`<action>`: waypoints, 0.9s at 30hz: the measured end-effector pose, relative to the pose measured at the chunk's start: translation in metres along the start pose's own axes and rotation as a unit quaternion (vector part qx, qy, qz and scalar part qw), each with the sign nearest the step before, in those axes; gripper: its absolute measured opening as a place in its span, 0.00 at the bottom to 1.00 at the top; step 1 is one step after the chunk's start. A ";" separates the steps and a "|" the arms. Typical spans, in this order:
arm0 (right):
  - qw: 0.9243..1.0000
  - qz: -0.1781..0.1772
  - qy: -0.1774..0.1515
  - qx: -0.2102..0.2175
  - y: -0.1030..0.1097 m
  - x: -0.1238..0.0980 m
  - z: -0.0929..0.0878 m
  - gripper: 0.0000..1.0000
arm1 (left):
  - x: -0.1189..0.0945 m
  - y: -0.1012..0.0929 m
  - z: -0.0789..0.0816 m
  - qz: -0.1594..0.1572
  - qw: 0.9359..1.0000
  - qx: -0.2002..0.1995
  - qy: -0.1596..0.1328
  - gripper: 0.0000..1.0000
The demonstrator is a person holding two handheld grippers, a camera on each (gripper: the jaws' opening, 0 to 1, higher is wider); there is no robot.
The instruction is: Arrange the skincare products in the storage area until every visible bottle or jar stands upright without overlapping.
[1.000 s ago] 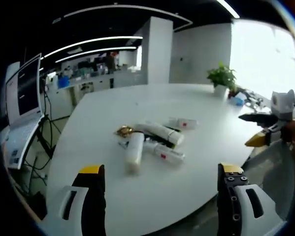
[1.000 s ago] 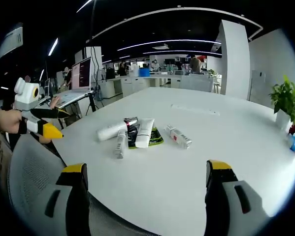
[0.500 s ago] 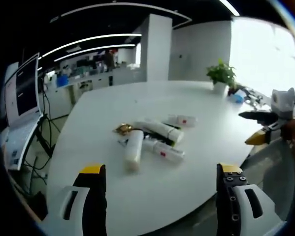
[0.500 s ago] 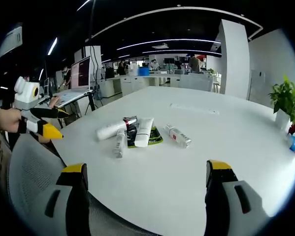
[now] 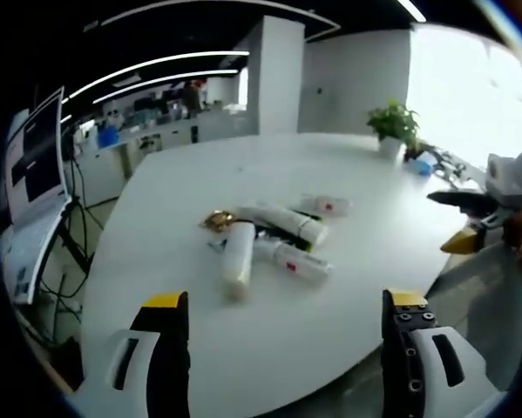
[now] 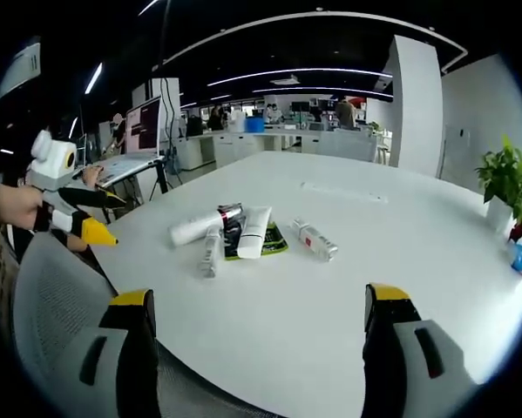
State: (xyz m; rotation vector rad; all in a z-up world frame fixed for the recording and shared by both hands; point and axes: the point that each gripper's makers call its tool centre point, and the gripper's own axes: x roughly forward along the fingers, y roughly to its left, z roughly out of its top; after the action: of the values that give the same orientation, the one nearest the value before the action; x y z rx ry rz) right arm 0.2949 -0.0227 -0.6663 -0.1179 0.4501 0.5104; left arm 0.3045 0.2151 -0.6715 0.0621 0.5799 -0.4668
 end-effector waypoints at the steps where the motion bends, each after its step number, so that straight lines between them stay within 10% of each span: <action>1: 1.000 0.001 0.001 0.001 0.000 0.000 0.000 1.00 | 0.003 0.002 0.001 0.000 1.000 0.000 0.002 0.90; 27: 1.000 -0.005 0.021 0.005 -0.003 0.003 -0.007 1.00 | 0.066 0.051 0.018 -0.022 0.995 0.036 0.090 0.86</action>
State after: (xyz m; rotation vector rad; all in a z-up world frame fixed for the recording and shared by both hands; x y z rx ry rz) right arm 0.2955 -0.0254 -0.6739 -0.1216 0.4919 0.4969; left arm 0.3849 0.2306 -0.6960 0.1620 0.7430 -0.5289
